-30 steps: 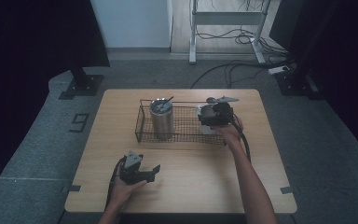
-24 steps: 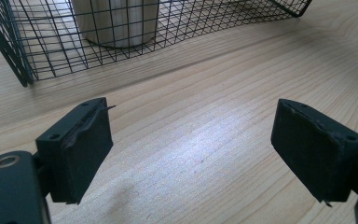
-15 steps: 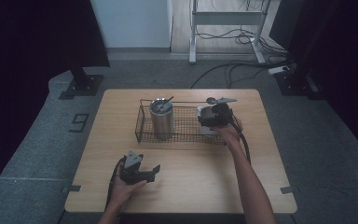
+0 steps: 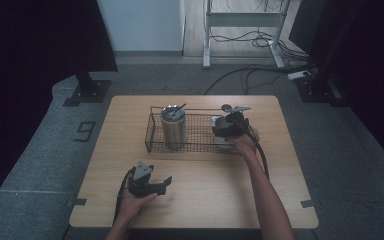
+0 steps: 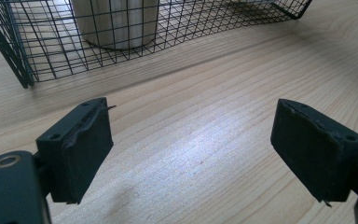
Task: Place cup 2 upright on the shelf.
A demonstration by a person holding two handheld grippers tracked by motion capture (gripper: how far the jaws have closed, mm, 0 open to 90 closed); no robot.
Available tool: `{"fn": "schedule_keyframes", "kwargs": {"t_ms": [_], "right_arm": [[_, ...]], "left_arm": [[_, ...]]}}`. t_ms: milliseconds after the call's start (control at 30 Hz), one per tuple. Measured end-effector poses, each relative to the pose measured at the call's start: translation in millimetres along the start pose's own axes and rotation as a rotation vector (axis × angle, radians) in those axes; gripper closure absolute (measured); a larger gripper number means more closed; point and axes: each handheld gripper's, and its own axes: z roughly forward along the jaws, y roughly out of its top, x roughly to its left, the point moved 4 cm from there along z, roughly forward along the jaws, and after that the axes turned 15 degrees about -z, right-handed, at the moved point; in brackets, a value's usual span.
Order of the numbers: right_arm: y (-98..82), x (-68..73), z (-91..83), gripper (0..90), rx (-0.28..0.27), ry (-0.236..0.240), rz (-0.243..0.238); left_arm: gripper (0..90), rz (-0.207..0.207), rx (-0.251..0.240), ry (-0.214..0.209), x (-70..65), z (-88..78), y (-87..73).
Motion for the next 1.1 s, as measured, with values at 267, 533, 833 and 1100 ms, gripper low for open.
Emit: {"fn": "schedule_keyframes", "kwargs": {"t_ms": [267,533,833,1100], "right_arm": [[-2.2,1.9,4.0,5.6,0.031,-0.016,-0.018],[-8.7,0.0,8.8,5.6,0.040,-0.002,0.004],[-13.8,0.8,5.3,5.3,0.031,-0.004,0.006],[-14.8,2.9,3.0,4.4,0.067,-0.014,-0.034]], "left_arm": [[12.7,0.006,0.003,-0.002,-0.8,0.7,-0.5],[12.7,0.003,0.003,-0.004,-0.4,0.2,-0.3],[12.7,0.007,0.009,-0.006,-2.1,1.3,-1.1],[12.7,0.011,0.014,-0.006,-3.4,2.4,-1.7]]}}
